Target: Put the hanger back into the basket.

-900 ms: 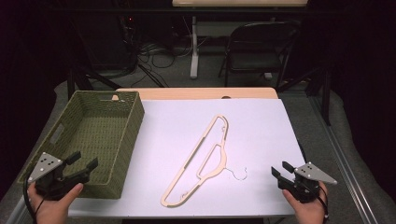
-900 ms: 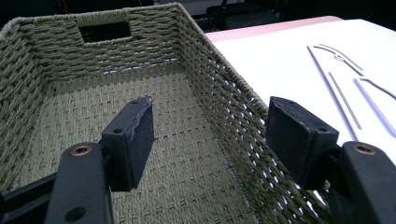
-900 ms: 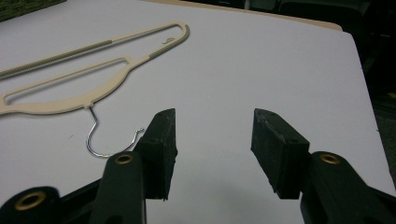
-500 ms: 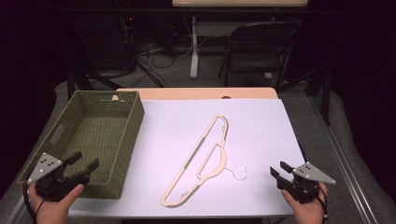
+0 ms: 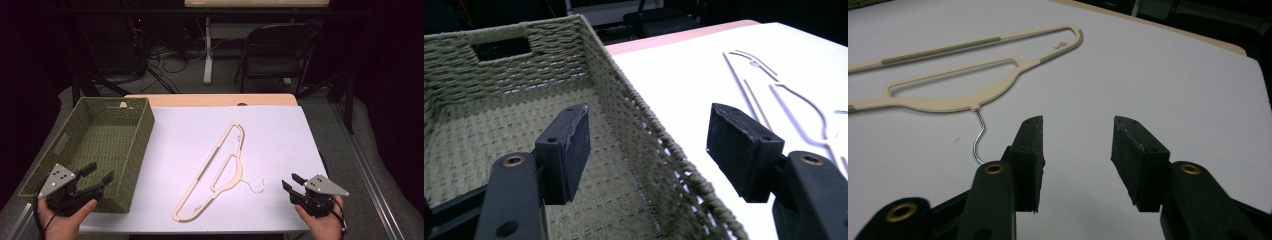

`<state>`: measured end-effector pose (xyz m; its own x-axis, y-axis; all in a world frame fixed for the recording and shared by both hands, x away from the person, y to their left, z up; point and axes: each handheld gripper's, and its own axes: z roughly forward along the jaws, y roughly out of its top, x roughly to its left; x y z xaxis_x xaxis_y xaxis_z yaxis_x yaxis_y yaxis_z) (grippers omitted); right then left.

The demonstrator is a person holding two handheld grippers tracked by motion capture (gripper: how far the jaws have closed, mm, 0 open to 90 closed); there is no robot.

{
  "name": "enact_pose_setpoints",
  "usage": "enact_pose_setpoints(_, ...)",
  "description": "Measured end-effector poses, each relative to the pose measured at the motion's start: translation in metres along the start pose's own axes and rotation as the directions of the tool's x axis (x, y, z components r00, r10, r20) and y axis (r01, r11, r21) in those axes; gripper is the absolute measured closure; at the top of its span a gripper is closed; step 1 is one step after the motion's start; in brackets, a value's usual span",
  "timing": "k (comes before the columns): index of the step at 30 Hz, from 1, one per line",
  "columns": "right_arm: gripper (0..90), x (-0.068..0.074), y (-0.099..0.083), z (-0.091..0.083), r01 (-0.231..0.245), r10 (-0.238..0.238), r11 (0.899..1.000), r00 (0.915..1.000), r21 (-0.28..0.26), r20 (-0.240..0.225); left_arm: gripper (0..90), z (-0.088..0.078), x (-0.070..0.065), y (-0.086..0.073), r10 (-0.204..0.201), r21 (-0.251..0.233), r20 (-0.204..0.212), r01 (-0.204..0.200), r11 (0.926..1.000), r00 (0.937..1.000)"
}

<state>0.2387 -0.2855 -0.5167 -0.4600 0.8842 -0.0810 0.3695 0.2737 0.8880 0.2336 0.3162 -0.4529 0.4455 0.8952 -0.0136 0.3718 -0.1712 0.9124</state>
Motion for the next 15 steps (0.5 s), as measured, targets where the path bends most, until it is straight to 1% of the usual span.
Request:
enact_pose_setpoints(2, 55.0, 0.002, 0.003, -0.001, 0.005, -0.005, 1.000, 0.9999, -0.004, -0.012, 29.9, 0.001, -0.001, 0.001, 0.000, -0.003, -0.007, 0.000, 1.0000, 1.0000)
enact_pose_setpoints(4, 52.9, 0.004, 0.004, 0.000, 0.007, -0.007, 1.000, 0.9999, -0.015, -0.013, 24.5, 0.001, -0.001, 0.001, -0.012, -0.006, -0.010, 0.012, 0.9999, 0.9999)
enact_pose_setpoints(5, 52.3, 0.005, 0.005, 0.000, 0.002, -0.002, 1.000, 0.9999, -0.007, -0.016, 23.6, 0.001, -0.002, 0.002, -0.015, -0.004, -0.011, 0.015, 0.9999, 0.9998)
enact_pose_setpoints(6, 50.9, 0.006, 0.006, 0.001, -0.011, 0.010, 1.000, 0.9994, -0.010, -0.034, 22.5, 0.001, -0.002, 0.002, -0.018, -0.005, -0.004, 0.018, 0.9998, 0.9998)
enact_pose_setpoints(7, 50.9, 0.006, 0.006, 0.001, -0.011, 0.010, 1.000, 0.9994, -0.010, -0.034, 22.5, 0.001, -0.003, 0.002, -0.020, -0.007, -0.002, 0.020, 0.9998, 0.9998)
enact_pose_setpoints(9, 49.5, 0.009, 0.008, 0.002, -0.011, 0.011, 1.000, 0.9986, -0.002, -0.053, 20.8, 0.002, -0.006, 0.002, -0.015, -0.007, 0.007, 0.015, 0.9999, 0.9999)
enact_pose_setpoints(11, 49.5, 0.013, 0.010, 0.004, 0.003, -0.003, 1.000, 0.9981, 0.003, -0.062, 20.8, 0.004, -0.011, 0.002, -0.005, 0.000, 0.018, 0.005, 1.0000, 0.9998)
enact_pose_setpoints(12, 50.4, 0.015, 0.010, 0.005, 0.005, -0.004, 1.000, 0.9972, 0.014, -0.075, 20.8, 0.006, -0.014, 0.003, 0.001, 0.002, 0.023, -0.001, 1.0000, 0.9997)
enact_pose_setpoints(13, 53.8, 0.020, 0.010, 0.010, 0.007, -0.006, 1.000, 0.9954, 0.009, -0.096, 20.9, 0.008, -0.020, 0.004, 0.012, 0.005, 0.039, -0.013, 0.9999, 0.9992)
enact_pose_setpoints(14, 53.8, 0.020, 0.010, 0.010, 0.007, -0.006, 1.000, 0.9954, 0.009, -0.096, 21.0, 0.008, -0.020, 0.004, 0.012, 0.005, 0.039, -0.013, 0.9999, 0.9992)
enact_pose_setpoints(15, 55.6, 0.022, 0.011, 0.011, 0.011, -0.009, 1.000, 0.9940, 0.022, -0.109, 21.0, 0.010, -0.024, 0.004, 0.013, 0.004, 0.053, -0.014, 0.9999, 0.9985)
